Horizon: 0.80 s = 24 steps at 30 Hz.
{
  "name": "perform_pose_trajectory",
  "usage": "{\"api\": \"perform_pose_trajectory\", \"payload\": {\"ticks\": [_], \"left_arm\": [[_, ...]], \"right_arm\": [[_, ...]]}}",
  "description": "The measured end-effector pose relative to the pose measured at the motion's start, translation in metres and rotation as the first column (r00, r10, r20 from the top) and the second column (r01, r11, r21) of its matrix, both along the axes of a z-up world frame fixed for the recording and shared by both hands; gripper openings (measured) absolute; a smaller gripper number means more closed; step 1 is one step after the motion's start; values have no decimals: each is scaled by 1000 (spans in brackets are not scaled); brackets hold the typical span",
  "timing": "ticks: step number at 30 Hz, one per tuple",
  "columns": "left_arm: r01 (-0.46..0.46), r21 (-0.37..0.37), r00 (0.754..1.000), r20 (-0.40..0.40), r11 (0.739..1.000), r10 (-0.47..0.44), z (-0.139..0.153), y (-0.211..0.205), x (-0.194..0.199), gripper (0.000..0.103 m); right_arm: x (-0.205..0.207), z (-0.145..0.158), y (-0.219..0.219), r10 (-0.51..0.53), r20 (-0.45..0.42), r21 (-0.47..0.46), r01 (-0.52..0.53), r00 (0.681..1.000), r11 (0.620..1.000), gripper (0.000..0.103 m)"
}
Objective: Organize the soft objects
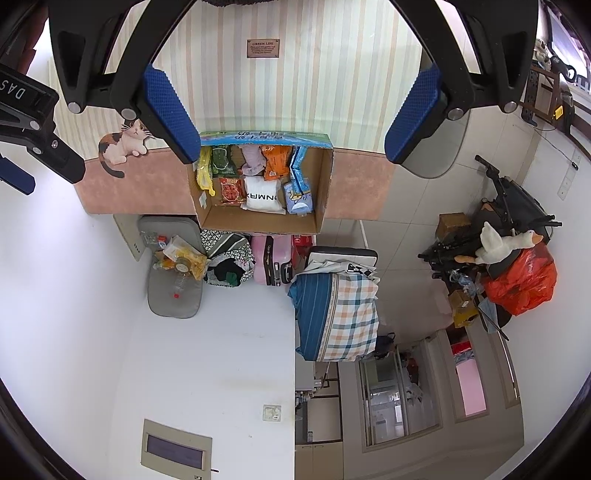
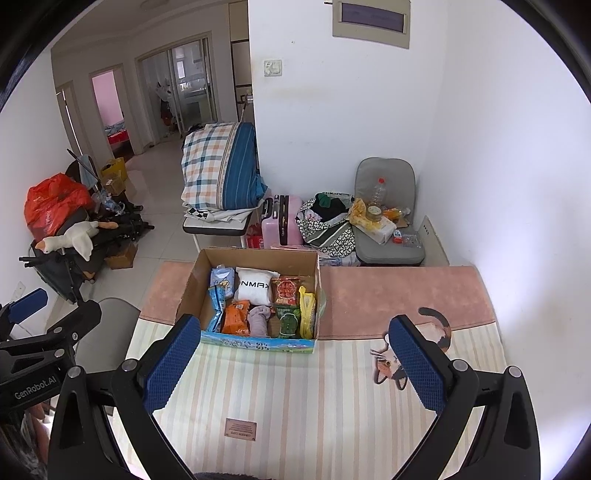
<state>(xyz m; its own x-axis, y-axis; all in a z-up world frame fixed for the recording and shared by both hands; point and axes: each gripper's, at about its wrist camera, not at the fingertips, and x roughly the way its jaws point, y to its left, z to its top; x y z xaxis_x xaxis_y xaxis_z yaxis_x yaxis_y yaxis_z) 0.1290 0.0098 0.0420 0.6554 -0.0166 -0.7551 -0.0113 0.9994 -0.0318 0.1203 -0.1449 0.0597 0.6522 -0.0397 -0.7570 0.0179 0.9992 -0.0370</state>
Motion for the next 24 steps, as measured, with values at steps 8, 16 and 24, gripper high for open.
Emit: {"api": "perform_pose_trajectory", "payload": {"ticks": [8, 16, 24], "left_arm": [[0, -3, 1000, -1, 1000, 0, -2, -2, -1, 102], [1, -1, 1000, 3, 1000, -1, -4, -4, -2, 102], [4, -3, 1000, 7, 1000, -4, -7, -7, -3, 102]], "right_arm": [[0, 0, 0, 3, -1, -1, -3, 1000, 1000, 103], [-1, 1, 0, 1, 0, -2, -1, 1000, 1000, 103], [-2, 4, 1, 2, 5, -6, -2, 1000, 1000, 103]]}}
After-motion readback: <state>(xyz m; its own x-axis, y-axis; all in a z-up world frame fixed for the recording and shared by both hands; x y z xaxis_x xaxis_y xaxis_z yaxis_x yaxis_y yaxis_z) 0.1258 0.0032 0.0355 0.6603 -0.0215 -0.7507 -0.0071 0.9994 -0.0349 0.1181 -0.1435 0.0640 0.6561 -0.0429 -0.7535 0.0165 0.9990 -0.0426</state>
